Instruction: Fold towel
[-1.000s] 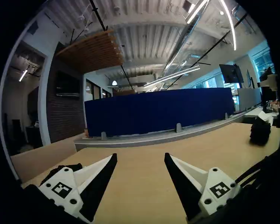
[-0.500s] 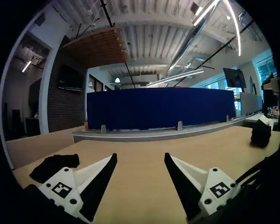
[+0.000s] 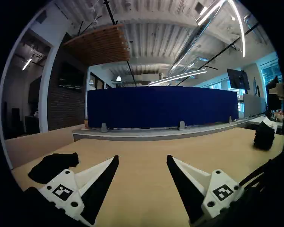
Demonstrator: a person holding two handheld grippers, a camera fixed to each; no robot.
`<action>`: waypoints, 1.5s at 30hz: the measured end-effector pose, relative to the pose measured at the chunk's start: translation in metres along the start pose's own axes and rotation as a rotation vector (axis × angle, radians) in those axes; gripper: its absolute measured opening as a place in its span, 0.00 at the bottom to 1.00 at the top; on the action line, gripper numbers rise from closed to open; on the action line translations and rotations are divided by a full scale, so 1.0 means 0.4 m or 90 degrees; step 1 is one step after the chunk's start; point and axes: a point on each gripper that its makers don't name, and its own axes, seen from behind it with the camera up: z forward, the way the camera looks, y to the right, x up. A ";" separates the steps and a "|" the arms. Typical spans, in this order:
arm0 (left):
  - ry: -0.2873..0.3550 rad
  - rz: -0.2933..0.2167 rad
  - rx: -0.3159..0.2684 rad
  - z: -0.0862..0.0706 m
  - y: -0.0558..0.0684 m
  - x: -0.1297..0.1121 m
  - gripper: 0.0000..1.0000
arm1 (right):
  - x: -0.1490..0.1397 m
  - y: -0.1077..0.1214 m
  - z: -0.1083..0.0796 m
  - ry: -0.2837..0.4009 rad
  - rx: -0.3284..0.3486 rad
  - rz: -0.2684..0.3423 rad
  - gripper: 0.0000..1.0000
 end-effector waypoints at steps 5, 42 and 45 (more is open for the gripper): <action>-0.002 -0.008 -0.005 0.005 -0.001 0.000 0.94 | 0.005 0.011 0.002 0.007 0.000 -0.001 1.00; -0.003 -0.009 -0.004 0.008 -0.006 0.006 0.94 | -0.257 0.102 0.087 0.003 0.004 0.021 0.99; -0.003 -0.009 -0.004 0.008 -0.007 0.006 0.94 | -0.271 0.106 0.096 0.003 0.003 0.021 0.99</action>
